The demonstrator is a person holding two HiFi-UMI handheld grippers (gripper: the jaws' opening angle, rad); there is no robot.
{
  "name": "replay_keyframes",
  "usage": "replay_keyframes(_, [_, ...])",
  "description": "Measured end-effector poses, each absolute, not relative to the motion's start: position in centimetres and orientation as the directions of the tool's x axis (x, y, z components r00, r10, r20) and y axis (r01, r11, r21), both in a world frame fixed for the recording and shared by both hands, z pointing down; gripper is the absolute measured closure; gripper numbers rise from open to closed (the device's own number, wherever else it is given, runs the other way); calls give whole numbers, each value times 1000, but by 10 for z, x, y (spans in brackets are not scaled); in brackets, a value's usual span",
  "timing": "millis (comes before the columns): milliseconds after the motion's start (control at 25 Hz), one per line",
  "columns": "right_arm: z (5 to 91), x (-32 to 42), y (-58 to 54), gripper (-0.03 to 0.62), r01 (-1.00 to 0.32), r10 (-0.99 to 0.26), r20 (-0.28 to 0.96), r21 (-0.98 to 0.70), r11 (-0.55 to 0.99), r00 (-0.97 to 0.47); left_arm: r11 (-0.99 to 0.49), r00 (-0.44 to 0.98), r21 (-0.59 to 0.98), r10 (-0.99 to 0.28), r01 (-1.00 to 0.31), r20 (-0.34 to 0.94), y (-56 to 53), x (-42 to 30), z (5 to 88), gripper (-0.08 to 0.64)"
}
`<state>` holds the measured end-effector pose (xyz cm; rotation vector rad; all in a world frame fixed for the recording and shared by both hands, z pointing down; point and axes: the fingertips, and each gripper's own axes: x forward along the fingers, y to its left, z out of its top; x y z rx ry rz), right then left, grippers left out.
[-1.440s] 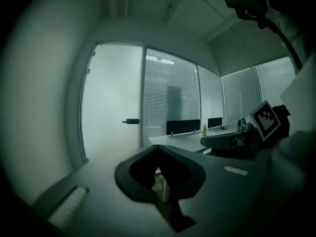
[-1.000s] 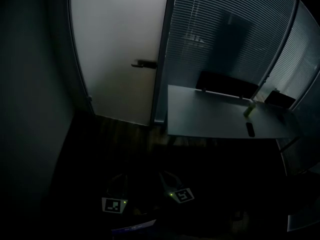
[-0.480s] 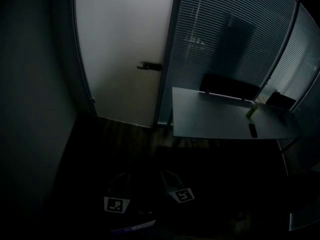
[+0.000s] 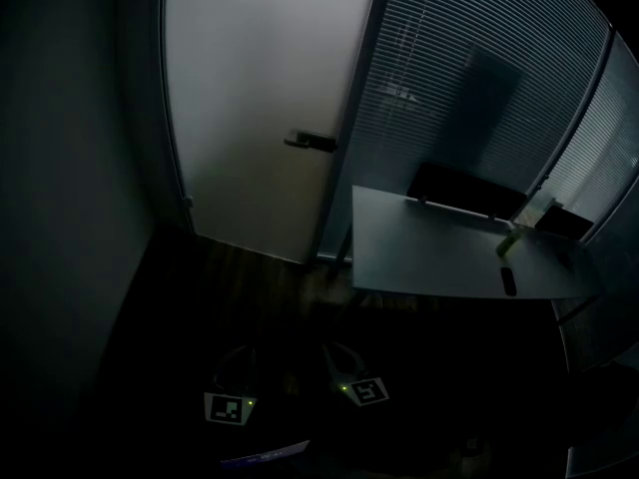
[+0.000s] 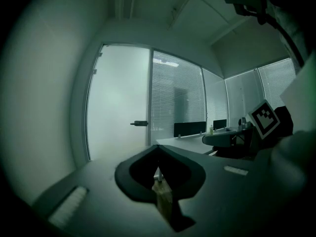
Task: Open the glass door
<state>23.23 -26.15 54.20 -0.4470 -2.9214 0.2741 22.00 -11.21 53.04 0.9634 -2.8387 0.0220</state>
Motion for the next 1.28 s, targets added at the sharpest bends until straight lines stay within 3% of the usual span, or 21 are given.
replay_keyframes(920, [553,38,-323,591,292,333,175,-221,930,-927,808,-795,4,-580,-589,179,-170,24,532,557])
replay_keyframes(1280, [553,-10,-351,591,306,346,169,-223,926,-923,808,-796,-3,-579,-589,179,-199,-22,528,557])
